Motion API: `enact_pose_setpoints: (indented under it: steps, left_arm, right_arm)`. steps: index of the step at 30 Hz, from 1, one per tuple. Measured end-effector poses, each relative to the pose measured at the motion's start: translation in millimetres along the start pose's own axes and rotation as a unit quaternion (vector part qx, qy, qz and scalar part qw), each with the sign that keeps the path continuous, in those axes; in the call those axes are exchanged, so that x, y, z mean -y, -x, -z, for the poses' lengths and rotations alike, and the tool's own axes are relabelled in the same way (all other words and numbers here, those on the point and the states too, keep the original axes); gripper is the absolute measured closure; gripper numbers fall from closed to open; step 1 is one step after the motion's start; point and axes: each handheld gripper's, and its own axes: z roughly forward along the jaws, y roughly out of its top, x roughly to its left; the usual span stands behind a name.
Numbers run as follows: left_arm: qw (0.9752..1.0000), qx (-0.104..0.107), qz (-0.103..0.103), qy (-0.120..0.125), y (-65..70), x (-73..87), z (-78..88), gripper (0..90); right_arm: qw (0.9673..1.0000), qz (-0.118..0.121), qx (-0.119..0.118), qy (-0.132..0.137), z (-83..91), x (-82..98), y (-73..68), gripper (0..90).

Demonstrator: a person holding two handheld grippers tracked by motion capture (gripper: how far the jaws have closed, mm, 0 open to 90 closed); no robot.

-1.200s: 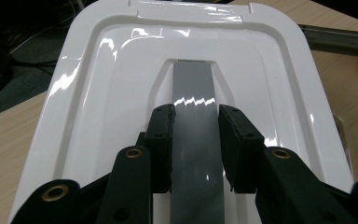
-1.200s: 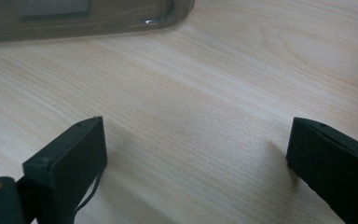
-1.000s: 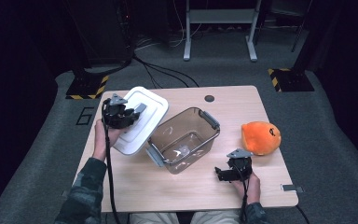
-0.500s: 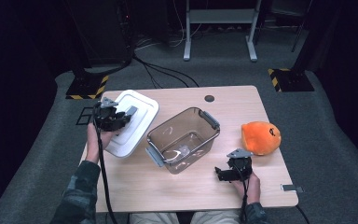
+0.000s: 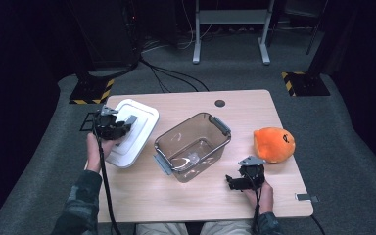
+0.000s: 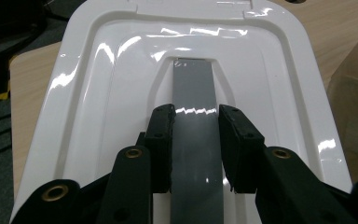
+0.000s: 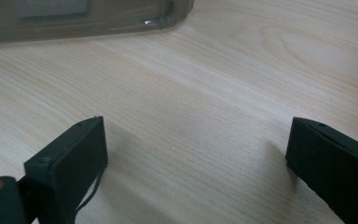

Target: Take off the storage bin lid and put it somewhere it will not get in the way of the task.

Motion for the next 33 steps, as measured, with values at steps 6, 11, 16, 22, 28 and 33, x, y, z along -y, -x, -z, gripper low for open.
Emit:
enact_pose_setpoints:
  steps: [6, 11, 16, 22, 28, 33]
  left_arm:
    - [0.9998, -0.006, 0.016, -0.013, -5.7, 6.7, -7.2, 66.4]
    - [0.9991, -0.011, 0.028, -0.028, -11.7, 15.9, -15.8, 66.4]
    - [0.9979, -0.013, 0.047, -0.042, -18.1, 27.1, -24.8, 66.5]
    - [0.9961, -0.015, 0.062, -0.061, -23.5, 39.7, -36.0, 66.4]
    - [0.9936, -0.005, 0.085, -0.074, -26.8, 52.4, -48.0, 66.4]
    - [0.9922, -0.008, 0.087, -0.089, -27.3, 62.0, -57.9, 66.4]
  right_arm:
    - [1.0, 0.0, 0.0, 0.0, 0.0, 0.0, 0.0, 4.6]
    - [1.0, 0.0, 0.0, 0.0, 0.0, 0.0, 0.0, 4.6]
    - [1.0, 0.0, 0.0, 0.0, 0.0, 0.0, 0.0, 4.6]
    - [1.0, 0.0, 0.0, 0.0, 0.0, 0.0, 0.0, 4.6]
    - [1.0, 0.0, 0.0, 0.0, 0.0, 0.0, 0.0, 4.7]
    - [1.0, 0.0, 0.0, 0.0, 0.0, 0.0, 0.0, 4.7]
